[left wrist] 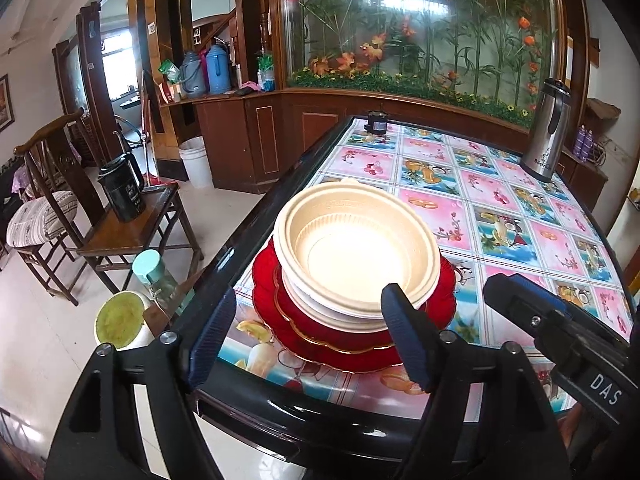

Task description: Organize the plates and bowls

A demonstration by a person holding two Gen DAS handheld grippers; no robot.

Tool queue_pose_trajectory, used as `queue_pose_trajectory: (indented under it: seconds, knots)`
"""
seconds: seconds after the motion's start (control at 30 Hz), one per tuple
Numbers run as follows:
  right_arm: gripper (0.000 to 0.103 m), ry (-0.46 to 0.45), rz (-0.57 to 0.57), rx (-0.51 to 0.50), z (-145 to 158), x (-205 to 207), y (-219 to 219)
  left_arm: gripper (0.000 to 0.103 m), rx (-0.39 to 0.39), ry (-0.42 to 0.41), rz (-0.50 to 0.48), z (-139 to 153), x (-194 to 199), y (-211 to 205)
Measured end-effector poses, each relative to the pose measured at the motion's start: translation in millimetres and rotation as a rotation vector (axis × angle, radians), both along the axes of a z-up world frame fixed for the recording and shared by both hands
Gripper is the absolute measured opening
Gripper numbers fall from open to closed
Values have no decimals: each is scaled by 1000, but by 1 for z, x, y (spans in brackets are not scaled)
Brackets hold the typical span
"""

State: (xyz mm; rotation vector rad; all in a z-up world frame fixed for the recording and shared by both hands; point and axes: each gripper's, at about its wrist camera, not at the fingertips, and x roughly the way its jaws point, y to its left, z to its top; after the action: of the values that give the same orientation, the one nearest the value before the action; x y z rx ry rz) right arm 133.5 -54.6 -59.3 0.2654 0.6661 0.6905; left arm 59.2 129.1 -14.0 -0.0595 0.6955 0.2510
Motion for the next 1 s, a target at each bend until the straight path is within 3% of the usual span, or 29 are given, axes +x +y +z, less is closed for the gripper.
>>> queue_pose_trajectory:
  seconds: [0.5,1.0]
  knots:
    - [48,6,11,-14,-4,4,5,80,-24,6,39,-2,-3,11]
    - [48,7,17,-24,-5,6,12,83,-47,-3,18,-1,-1,10]
